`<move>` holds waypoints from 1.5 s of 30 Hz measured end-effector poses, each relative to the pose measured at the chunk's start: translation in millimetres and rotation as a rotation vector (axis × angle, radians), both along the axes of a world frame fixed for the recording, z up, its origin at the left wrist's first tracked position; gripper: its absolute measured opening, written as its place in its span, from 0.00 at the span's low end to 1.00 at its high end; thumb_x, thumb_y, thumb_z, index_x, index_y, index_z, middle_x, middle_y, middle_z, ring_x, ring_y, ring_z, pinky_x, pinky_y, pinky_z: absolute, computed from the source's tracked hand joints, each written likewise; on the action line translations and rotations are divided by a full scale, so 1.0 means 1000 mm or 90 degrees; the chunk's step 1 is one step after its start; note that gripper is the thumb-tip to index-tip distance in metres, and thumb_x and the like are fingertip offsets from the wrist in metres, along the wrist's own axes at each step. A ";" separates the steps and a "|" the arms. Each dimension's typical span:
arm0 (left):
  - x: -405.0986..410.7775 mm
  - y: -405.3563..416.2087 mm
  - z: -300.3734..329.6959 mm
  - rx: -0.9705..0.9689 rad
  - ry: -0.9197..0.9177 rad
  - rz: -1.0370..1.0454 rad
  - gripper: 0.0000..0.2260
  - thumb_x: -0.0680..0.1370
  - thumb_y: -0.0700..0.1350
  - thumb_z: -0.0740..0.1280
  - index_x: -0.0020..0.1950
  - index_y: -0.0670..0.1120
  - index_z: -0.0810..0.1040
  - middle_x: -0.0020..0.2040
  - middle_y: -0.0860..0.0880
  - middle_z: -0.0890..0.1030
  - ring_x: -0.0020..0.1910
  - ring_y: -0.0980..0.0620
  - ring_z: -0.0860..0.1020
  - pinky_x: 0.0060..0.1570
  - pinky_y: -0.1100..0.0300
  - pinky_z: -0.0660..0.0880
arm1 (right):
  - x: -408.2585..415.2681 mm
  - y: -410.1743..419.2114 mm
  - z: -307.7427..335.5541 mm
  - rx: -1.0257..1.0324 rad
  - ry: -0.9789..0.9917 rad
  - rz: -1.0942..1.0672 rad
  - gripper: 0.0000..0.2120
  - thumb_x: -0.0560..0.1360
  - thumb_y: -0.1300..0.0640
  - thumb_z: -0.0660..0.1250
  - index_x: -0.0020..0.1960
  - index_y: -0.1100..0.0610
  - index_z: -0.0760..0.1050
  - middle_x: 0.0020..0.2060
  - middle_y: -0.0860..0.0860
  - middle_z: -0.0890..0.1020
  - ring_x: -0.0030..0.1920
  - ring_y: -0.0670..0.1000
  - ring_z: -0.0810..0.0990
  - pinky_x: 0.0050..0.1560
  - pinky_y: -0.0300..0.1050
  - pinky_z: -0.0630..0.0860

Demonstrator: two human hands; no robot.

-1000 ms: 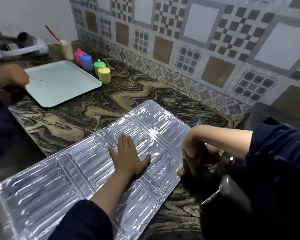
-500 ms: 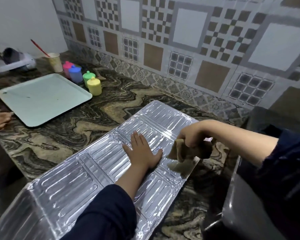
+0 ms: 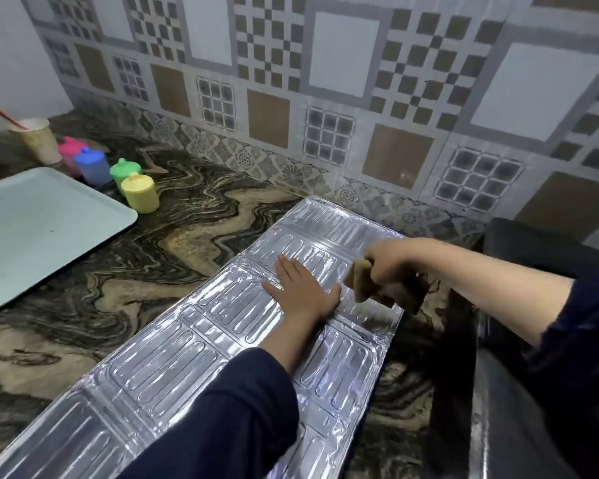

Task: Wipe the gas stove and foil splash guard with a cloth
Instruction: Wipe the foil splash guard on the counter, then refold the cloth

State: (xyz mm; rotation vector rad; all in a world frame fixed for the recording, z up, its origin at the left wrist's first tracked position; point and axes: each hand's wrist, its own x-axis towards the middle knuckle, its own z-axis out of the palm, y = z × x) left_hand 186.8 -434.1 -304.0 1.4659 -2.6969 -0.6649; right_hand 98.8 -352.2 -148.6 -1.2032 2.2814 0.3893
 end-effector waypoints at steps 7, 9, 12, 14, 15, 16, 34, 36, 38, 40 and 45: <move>0.003 -0.011 0.007 0.080 0.125 0.063 0.43 0.73 0.66 0.60 0.78 0.40 0.50 0.79 0.44 0.44 0.78 0.46 0.41 0.70 0.36 0.38 | 0.001 0.005 0.002 -0.011 0.004 -0.029 0.09 0.70 0.64 0.57 0.49 0.58 0.70 0.47 0.54 0.76 0.49 0.55 0.77 0.43 0.44 0.73; 0.008 -0.014 0.012 0.112 0.210 0.106 0.38 0.74 0.62 0.62 0.76 0.42 0.57 0.79 0.45 0.50 0.78 0.47 0.47 0.71 0.38 0.39 | 0.007 0.008 0.006 -0.017 0.001 -0.031 0.11 0.71 0.64 0.56 0.51 0.59 0.72 0.48 0.54 0.78 0.51 0.56 0.78 0.43 0.44 0.74; 0.017 -0.015 0.018 0.140 0.321 0.142 0.30 0.73 0.59 0.65 0.70 0.42 0.68 0.72 0.44 0.67 0.72 0.44 0.63 0.72 0.41 0.52 | 0.015 0.012 0.015 -0.033 0.007 -0.020 0.16 0.70 0.64 0.56 0.54 0.61 0.75 0.50 0.55 0.81 0.52 0.56 0.80 0.46 0.47 0.77; 0.023 -0.014 0.024 0.194 0.389 0.144 0.26 0.72 0.57 0.66 0.64 0.42 0.74 0.63 0.44 0.76 0.64 0.44 0.72 0.66 0.48 0.66 | 0.022 0.014 0.022 -0.051 0.006 -0.018 0.18 0.69 0.64 0.56 0.56 0.61 0.76 0.51 0.56 0.82 0.52 0.57 0.81 0.49 0.48 0.79; 0.027 -0.011 0.031 0.231 0.422 0.137 0.22 0.73 0.55 0.67 0.60 0.42 0.77 0.58 0.45 0.79 0.59 0.45 0.76 0.60 0.53 0.70 | 0.026 0.015 0.027 -0.063 0.004 -0.022 0.18 0.69 0.65 0.57 0.56 0.62 0.76 0.51 0.57 0.81 0.52 0.57 0.81 0.49 0.48 0.79; 0.032 -0.008 0.038 0.264 0.455 0.118 0.17 0.74 0.52 0.68 0.55 0.42 0.79 0.50 0.46 0.81 0.52 0.47 0.78 0.53 0.57 0.72 | 0.031 0.016 0.033 -0.075 0.001 -0.025 0.18 0.68 0.65 0.56 0.56 0.62 0.76 0.51 0.58 0.81 0.53 0.58 0.81 0.48 0.48 0.79; 0.105 0.068 0.209 0.402 0.728 -0.105 0.08 0.74 0.38 0.70 0.45 0.44 0.72 0.39 0.46 0.78 0.36 0.52 0.76 0.39 0.60 0.73 | 0.068 0.087 0.122 -0.569 -0.221 -0.231 0.08 0.75 0.67 0.61 0.52 0.64 0.75 0.46 0.57 0.78 0.46 0.52 0.77 0.38 0.38 0.73; 0.105 0.081 0.228 0.352 0.740 -0.125 0.08 0.74 0.37 0.71 0.46 0.43 0.72 0.42 0.45 0.79 0.40 0.50 0.78 0.40 0.60 0.76 | 0.067 0.097 0.125 -0.595 -0.381 -0.327 0.10 0.78 0.60 0.56 0.48 0.63 0.74 0.42 0.58 0.81 0.45 0.56 0.80 0.39 0.44 0.74; 0.103 0.095 0.243 0.290 0.736 -0.127 0.10 0.73 0.37 0.72 0.47 0.44 0.72 0.45 0.44 0.79 0.43 0.50 0.79 0.37 0.62 0.77 | 0.068 0.110 0.131 -0.613 -0.582 -0.410 0.15 0.80 0.54 0.49 0.39 0.58 0.68 0.30 0.55 0.78 0.37 0.54 0.75 0.42 0.46 0.71; 0.101 0.110 0.256 0.229 0.732 -0.114 0.12 0.72 0.38 0.74 0.46 0.46 0.71 0.44 0.46 0.79 0.42 0.52 0.79 0.35 0.64 0.75 | 0.064 0.125 0.135 -0.641 -0.678 -0.399 0.19 0.81 0.50 0.48 0.34 0.55 0.65 0.23 0.52 0.75 0.33 0.51 0.71 0.43 0.46 0.69; 0.090 0.147 0.280 0.115 0.700 -0.105 0.14 0.71 0.38 0.74 0.44 0.49 0.70 0.45 0.45 0.80 0.42 0.51 0.79 0.35 0.63 0.76 | 0.050 0.175 0.134 -0.748 -0.426 -0.329 0.10 0.75 0.68 0.61 0.53 0.61 0.77 0.50 0.59 0.80 0.50 0.56 0.79 0.48 0.50 0.79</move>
